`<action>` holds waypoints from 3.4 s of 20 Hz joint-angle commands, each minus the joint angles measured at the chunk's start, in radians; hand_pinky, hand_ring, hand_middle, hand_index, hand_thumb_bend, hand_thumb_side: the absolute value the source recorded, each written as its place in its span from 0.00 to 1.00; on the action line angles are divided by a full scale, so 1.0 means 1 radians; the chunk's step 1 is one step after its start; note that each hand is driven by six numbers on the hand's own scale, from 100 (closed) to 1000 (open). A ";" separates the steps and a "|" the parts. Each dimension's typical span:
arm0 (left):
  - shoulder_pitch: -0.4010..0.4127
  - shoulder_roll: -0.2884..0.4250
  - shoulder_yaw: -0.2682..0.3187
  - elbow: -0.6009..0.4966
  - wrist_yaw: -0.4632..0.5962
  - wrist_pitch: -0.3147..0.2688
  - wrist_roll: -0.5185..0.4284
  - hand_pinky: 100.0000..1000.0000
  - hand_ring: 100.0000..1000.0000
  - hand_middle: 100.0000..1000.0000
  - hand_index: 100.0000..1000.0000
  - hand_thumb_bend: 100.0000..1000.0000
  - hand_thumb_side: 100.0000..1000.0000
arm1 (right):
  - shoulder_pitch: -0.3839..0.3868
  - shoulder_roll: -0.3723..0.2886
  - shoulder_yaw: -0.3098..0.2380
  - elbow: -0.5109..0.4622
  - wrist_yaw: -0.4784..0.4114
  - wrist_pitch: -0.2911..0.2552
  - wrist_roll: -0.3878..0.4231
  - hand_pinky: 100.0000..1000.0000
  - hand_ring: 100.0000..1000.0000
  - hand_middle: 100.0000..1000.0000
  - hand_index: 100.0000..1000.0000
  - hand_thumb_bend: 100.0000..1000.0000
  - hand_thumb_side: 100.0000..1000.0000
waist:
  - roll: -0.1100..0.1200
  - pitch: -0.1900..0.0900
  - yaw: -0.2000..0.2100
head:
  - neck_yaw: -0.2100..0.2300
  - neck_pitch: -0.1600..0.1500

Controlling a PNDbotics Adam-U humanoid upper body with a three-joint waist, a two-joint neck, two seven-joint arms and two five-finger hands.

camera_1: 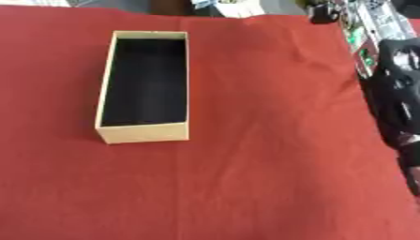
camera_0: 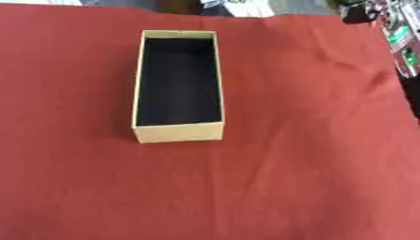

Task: Pick up objects on the table and place them in the box.

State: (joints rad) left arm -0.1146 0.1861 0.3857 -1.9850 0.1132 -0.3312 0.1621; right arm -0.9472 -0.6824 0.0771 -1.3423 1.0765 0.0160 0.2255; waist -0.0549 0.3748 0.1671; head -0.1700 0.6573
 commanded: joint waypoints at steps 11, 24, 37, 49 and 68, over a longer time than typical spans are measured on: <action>-0.002 0.028 -0.004 -0.015 0.004 0.002 -0.004 0.55 0.76 0.82 0.66 0.09 0.68 | -0.174 0.099 0.225 -0.180 -0.243 -0.198 0.130 0.73 0.55 0.45 0.50 0.00 0.00 | 0.004 -0.036 0.006 | 0.016 0.011; -0.007 0.029 -0.007 -0.015 0.013 -0.001 -0.007 0.55 0.76 0.82 0.66 0.10 0.67 | -0.205 0.246 0.357 -0.039 -0.346 -0.249 0.189 0.68 0.52 0.44 0.50 0.00 0.00 | 0.006 -0.038 0.017 | 0.011 0.009; -0.012 0.025 -0.009 -0.015 0.016 -0.001 -0.010 0.55 0.76 0.82 0.66 0.10 0.67 | -0.169 0.308 0.362 0.073 -0.257 -0.213 0.148 0.70 0.59 0.51 0.58 0.00 0.00 | 0.009 -0.034 0.025 | 0.010 0.007; -0.011 0.023 -0.008 -0.015 0.013 0.005 -0.011 0.55 0.76 0.82 0.66 0.10 0.67 | -0.161 0.290 0.328 0.049 -0.179 -0.313 0.257 0.90 0.93 0.87 0.93 0.18 0.24 | 0.005 -0.034 0.022 | 0.015 0.005; -0.009 0.021 -0.003 -0.015 0.008 0.007 -0.008 0.55 0.77 0.82 0.66 0.10 0.67 | -0.100 0.184 0.115 -0.212 -0.248 -0.178 0.068 0.84 0.83 0.79 0.86 0.00 0.06 | 0.007 -0.035 0.006 | 0.032 -0.003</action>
State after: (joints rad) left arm -0.1224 0.1868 0.3790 -1.9850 0.1261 -0.3251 0.1516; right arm -1.0329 -0.4625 0.2247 -1.5102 0.8438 -0.1779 0.3133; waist -0.0547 0.3630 0.1727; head -0.1424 0.6651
